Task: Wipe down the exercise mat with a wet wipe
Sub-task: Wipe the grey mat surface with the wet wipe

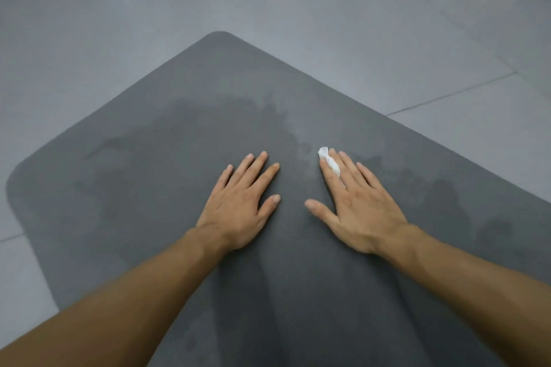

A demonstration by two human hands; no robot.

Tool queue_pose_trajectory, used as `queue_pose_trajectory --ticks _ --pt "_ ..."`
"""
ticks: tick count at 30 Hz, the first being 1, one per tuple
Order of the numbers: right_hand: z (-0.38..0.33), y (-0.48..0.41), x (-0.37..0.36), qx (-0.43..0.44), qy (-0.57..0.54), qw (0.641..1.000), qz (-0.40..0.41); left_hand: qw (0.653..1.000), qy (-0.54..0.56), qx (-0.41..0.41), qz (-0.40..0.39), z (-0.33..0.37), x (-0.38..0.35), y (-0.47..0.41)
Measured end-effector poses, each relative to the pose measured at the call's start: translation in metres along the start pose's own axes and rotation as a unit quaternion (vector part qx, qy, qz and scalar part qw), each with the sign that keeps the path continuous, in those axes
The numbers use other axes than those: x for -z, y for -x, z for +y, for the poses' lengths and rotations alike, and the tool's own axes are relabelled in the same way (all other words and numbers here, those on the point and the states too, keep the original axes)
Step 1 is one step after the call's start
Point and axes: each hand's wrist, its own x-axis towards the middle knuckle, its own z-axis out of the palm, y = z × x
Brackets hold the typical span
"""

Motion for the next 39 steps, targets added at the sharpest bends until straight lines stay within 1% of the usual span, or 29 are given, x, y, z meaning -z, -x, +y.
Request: queue_pose_trajectory --ticks 3,5,6,10,13,15,17,19,21,23,24,25,27,28,29,30,33,37,39 --pt "0.018 -0.038 0.012 -0.088 -0.038 0.995 0.0 1.0 0.001 0.001 0.004 0.001 -0.001 -0.014" --pt "0.017 -0.053 0.018 -0.102 -0.054 0.993 -0.004 1.0 0.002 0.002 0.01 0.003 -0.003 -0.018" --pt "0.011 -0.056 0.018 -0.085 -0.057 0.995 -0.004 1.0 0.003 0.003 0.014 0.004 -0.004 -0.02" --pt "-0.013 -0.038 0.009 0.037 -0.047 0.998 -0.024 1.0 0.002 0.006 0.029 0.005 -0.006 -0.03" --pt "0.005 -0.022 0.01 0.088 -0.017 0.995 -0.037 0.999 0.016 0.017 0.029 0.007 -0.002 -0.051" --pt "0.029 -0.024 0.017 0.059 -0.005 0.998 -0.027 0.999 0.013 0.019 0.024 0.004 0.0 -0.064" --pt "0.057 -0.035 0.025 -0.023 -0.002 1.0 -0.021 0.999 -0.005 0.02 0.029 0.0 0.0 -0.068" --pt "0.074 -0.053 0.031 -0.1 -0.018 0.995 -0.017 0.998 -0.01 0.043 0.045 -0.002 -0.003 -0.066" --pt "0.07 -0.075 0.031 -0.13 -0.045 0.99 -0.013 0.994 -0.006 0.086 0.063 -0.002 -0.006 -0.064" --pt "0.054 -0.096 0.031 -0.13 -0.071 0.989 -0.013 0.991 -0.005 0.117 0.068 -0.001 -0.006 -0.064" --pt "0.045 -0.104 0.032 -0.118 -0.083 0.989 -0.017 0.989 -0.004 0.128 0.068 0.0 -0.006 -0.065" --pt "0.034 -0.109 0.033 -0.086 -0.082 0.993 -0.022 0.988 -0.005 0.136 0.067 0.0 -0.005 -0.065" --pt "0.012 -0.107 0.029 0.03 -0.043 0.998 -0.031 0.987 -0.006 0.146 0.062 0.001 -0.004 -0.066" --pt "0.002 -0.103 0.024 0.088 -0.023 0.995 -0.035 0.987 -0.009 0.149 0.06 0.001 -0.004 -0.066" --pt "-0.007 -0.099 0.02 0.129 -0.014 0.991 -0.039 0.986 -0.011 0.153 0.059 0.002 -0.004 -0.066" --pt "-0.013 -0.098 0.017 0.151 -0.014 0.987 -0.043 0.986 -0.013 0.155 0.057 0.002 -0.004 -0.065" --pt "-0.014 -0.109 0.019 0.179 -0.029 0.982 -0.057 0.987 -0.014 0.153 0.049 0.002 -0.005 -0.065" --pt "-0.007 -0.139 0.027 0.219 0.028 0.973 -0.07 0.988 -0.021 0.148 0.043 0.003 -0.003 -0.066" --pt "-0.004 -0.157 0.029 0.214 0.045 0.973 -0.071 0.988 -0.018 0.149 0.042 0.003 -0.002 -0.067"
